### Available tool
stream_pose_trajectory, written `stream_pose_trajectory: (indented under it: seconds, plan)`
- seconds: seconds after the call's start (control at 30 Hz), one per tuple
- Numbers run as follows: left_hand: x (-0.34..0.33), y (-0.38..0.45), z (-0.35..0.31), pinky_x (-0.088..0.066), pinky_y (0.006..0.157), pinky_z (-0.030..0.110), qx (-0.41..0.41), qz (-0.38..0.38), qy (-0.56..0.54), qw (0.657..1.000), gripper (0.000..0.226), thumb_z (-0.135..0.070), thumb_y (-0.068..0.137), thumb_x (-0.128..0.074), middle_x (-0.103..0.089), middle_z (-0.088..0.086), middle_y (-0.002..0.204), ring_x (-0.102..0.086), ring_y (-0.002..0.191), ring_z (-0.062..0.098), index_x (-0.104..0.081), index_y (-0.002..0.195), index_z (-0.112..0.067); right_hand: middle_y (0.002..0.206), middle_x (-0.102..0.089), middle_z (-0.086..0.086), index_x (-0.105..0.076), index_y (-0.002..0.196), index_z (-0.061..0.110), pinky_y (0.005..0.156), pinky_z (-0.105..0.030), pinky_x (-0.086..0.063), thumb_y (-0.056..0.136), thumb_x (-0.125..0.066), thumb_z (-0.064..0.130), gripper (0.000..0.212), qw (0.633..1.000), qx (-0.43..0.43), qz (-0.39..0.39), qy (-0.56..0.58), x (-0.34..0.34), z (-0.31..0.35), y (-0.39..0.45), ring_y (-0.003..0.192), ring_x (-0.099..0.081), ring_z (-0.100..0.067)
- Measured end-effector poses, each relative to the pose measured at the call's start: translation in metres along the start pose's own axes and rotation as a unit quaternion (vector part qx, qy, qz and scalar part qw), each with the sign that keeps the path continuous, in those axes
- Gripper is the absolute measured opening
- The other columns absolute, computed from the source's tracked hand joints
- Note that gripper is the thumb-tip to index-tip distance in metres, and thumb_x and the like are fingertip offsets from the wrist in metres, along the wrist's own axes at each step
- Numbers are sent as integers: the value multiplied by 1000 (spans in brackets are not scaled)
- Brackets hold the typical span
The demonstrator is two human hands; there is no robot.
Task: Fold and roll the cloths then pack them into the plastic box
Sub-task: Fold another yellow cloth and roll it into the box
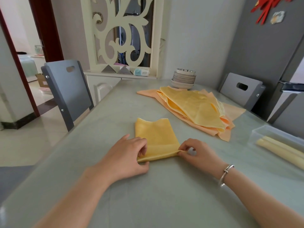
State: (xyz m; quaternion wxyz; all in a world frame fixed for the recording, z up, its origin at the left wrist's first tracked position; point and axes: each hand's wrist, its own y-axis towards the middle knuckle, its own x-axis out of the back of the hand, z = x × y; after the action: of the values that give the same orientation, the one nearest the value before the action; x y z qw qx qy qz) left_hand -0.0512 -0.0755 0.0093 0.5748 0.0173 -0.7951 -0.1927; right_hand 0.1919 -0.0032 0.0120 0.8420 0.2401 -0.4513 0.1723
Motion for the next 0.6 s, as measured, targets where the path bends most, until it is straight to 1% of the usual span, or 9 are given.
stream_pose_trajectory:
  seconds: [0.07, 0.1, 0.13, 0.17, 0.2, 0.3, 0.4, 0.53, 0.6]
  plan:
    - [-2, 1, 0, -22, 103, 18, 2, 0, 1, 1000, 25, -44, 66, -56, -52, -13, 77, -48, 74, 7, -42, 77, -28, 85, -66, 10, -68, 82, 22, 71, -9, -40, 86, -65, 27, 7, 997, -50, 6, 59, -2, -3, 0, 81, -57, -2]
    - [-3, 1, 0, -30, 100, 19, 6, -2, -6, 1000, 21, -41, 66, -55, -52, -13, 76, -48, 73, 7, -43, 76, -27, 82, -66, 9, -68, 81, 22, 73, -15, -44, 86, -64, 28, 9, 995, -64, 2, 74, -3, -3, 1, 81, -59, -5]
    - [-4, 2, 2, -39, 91, 23, 15, -9, -21, 1000, 17, -38, 67, -55, -54, -13, 75, -49, 72, 8, -45, 74, -27, 81, -67, 7, -67, 80, 21, 75, -22, -46, 86, -64, 28, 10, 994, -74, -6, 80, -5, -3, 2, 80, -60, -8]
    - [-4, 2, 4, -45, 81, 27, 38, -17, -50, 998, 13, -36, 70, -57, -57, -12, 75, -52, 72, 7, -47, 73, -27, 80, -66, 5, -66, 79, 21, 76, -26, -47, 87, -63, 27, 10, 993, -81, -15, 81, -7, -2, 3, 80, -60, -11]
    - [-3, 3, 6, -48, 75, 29, 67, -27, -89, 993, 12, -34, 73, -61, -60, -12, 75, -56, 74, 7, -51, 72, -26, 81, -66, 3, -65, 80, 20, 76, -28, -47, 86, -63, 27, 10, 993, -87, -26, 81, -8, -1, 3, 81, -60, -13]
    - [-3, 3, 12, -48, 75, 22, 123, -46, -183, 974, 15, -24, 81, -70, -65, -10, 76, -60, 77, 0, -59, 71, -26, 82, -64, 4, -62, 82, 24, 78, -29, -47, 84, -64, 27, 4, 990, -106, -47, 83, -10, 2, 5, 79, -58, -11]
    - [-6, 5, 9, -41, 66, 13, 137, -67, -193, 969, 16, -19, 84, -68, -63, -10, 72, -59, 76, -1, -58, 73, -26, 78, -60, 10, -58, 84, 25, 84, -31, -43, 84, -62, 28, 5, 988, -122, -61, 67, -14, 4, 7, 75, -54, -6]
    - [-11, 7, 7, -38, 58, 15, 127, -87, -156, 976, 17, -17, 84, -65, -61, -7, 68, -58, 69, 7, -52, 77, -26, 72, -59, 9, -53, 87, 25, 84, -30, -38, 87, -56, 28, 4, 991, -116, -65, 18, -18, 9, 9, 74, -55, -8]
    - [-11, 7, 6, -43, 63, 19, 116, -90, -150, 978, 20, -14, 81, -67, -60, -4, 66, -59, 70, 8, -51, 80, -24, 74, -60, 7, -51, 89, 25, 80, -29, -33, 88, -53, 29, 4, 992, -111, -60, -6, -18, 9, 10, 78, -55, -11]
